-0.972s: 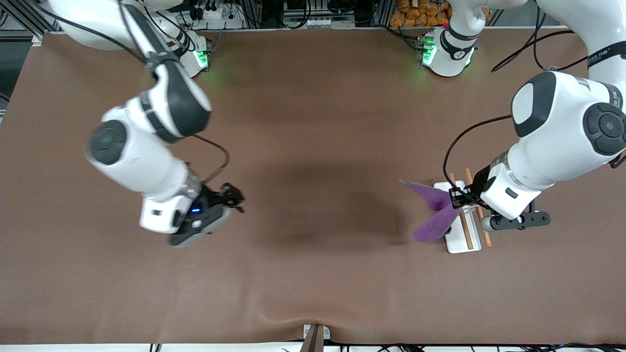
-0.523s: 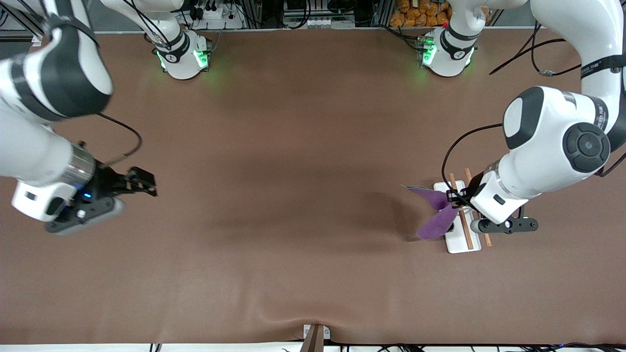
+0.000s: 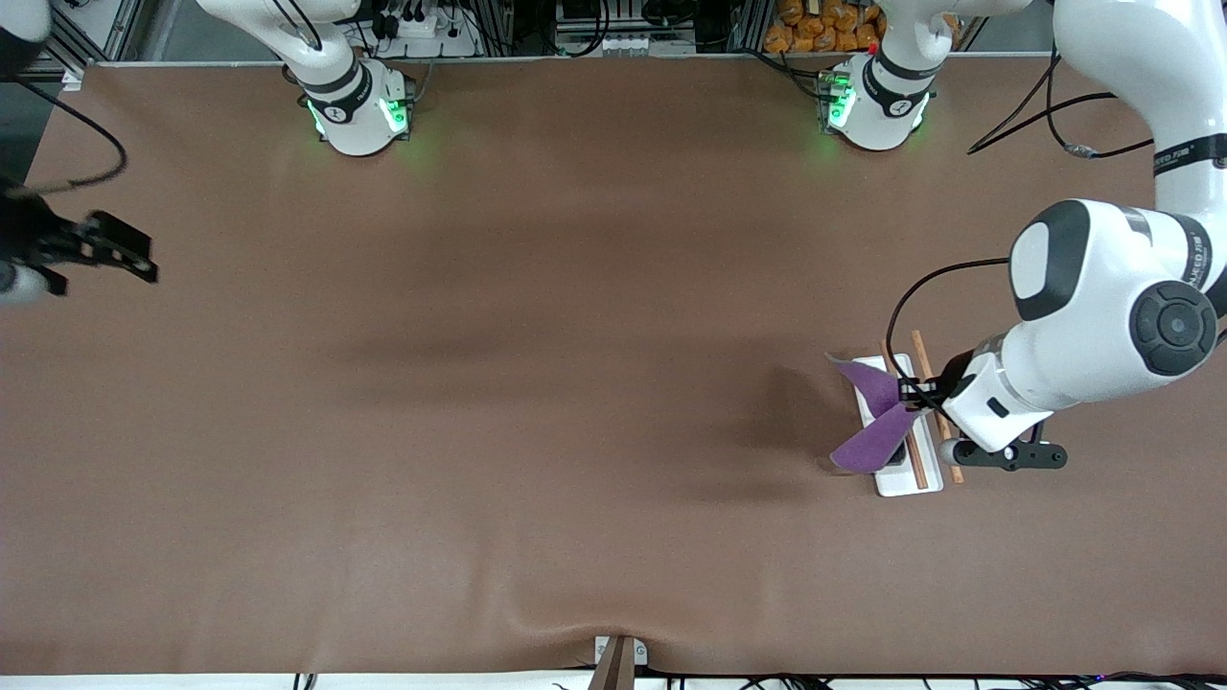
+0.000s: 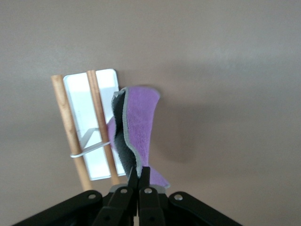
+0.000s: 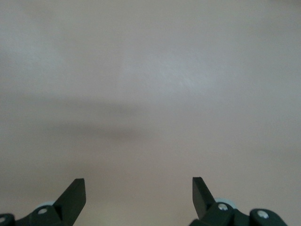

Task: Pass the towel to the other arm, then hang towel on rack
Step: 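Drape the towel over the wooden rods with the left gripper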

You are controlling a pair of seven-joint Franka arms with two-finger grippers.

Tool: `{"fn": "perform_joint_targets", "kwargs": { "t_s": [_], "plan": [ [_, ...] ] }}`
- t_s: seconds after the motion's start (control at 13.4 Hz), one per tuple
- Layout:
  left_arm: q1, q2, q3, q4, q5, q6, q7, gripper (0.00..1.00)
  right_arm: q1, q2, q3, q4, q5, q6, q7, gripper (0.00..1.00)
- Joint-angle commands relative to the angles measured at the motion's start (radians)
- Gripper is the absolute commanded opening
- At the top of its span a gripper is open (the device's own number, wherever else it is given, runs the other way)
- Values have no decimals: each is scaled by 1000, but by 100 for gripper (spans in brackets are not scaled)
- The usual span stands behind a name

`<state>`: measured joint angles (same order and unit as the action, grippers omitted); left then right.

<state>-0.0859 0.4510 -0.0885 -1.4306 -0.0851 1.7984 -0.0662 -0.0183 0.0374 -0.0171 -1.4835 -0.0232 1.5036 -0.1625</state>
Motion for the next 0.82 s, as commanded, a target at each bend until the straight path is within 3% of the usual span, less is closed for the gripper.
{"fn": "perform_joint_targets", "kwargs": {
  "t_s": [0.0, 0.15, 0.45, 0.67, 0.75],
  "plan": [
    [81, -2, -11, -5, 8, -62, 167, 0, -12, -59, -15, -49, -6, -37, 62, 100],
    [139, 3, -11, -17, 10, -71, 274, 0, -26, -79, -3, -43, 0, -66, 159, 100],
    [219, 15, -11, -22, 10, -73, 422, 0, -77, -86, 63, -34, 2, -92, 163, 100],
    [261, 32, -11, -16, 10, -71, 489, 0, -75, -87, 57, -29, 8, -112, 164, 100],
    [279, 35, -13, -16, 8, -68, 511, 0, -78, -88, 49, -29, 47, -126, 164, 100]
  ]
}}
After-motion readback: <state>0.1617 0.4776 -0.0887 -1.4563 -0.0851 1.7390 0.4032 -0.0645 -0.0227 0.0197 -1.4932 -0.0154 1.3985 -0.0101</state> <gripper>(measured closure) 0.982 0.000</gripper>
